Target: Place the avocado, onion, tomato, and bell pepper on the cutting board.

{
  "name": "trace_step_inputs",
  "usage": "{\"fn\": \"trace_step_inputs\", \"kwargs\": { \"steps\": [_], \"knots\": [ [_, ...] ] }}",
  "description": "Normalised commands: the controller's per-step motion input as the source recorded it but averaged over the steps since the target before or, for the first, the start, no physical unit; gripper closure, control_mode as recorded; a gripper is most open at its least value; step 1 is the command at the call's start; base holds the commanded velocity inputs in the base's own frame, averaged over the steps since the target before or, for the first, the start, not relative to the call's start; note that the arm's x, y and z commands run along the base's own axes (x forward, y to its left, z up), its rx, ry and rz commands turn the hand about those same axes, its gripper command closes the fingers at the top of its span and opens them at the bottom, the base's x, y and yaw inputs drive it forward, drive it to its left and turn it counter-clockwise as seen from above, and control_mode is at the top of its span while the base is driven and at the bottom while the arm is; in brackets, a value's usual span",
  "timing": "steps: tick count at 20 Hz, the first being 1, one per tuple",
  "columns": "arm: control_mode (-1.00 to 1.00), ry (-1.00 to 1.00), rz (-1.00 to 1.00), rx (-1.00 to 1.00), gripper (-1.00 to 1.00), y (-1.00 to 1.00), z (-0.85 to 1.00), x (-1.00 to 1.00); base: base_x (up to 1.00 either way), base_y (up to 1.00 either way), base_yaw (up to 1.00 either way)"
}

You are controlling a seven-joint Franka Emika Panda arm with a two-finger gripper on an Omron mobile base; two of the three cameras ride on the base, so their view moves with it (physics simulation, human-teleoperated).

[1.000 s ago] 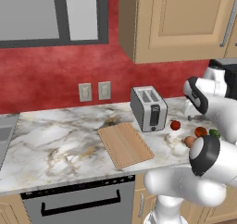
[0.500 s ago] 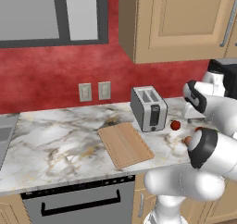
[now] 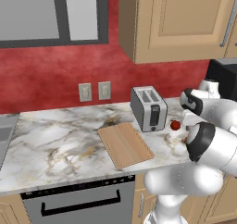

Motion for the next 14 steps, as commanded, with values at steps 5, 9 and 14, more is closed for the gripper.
{"fn": "trace_step_inputs", "kwargs": {
  "steps": [5, 9, 14],
  "knots": [
    [-1.00, 0.05, -0.01, 0.00, -1.00, 0.00, -0.32, 0.00, 0.00, 0.00, 0.00],
    [-1.00, 0.04, -0.01, 0.00, -1.00, 0.00, -0.26, 0.00, 0.00, 0.00, 0.00],
    [-1.00, 0.04, -0.01, 0.00, -1.00, 0.00, -0.26, 0.00, 0.00, 0.00, 0.00]
  ]
}}
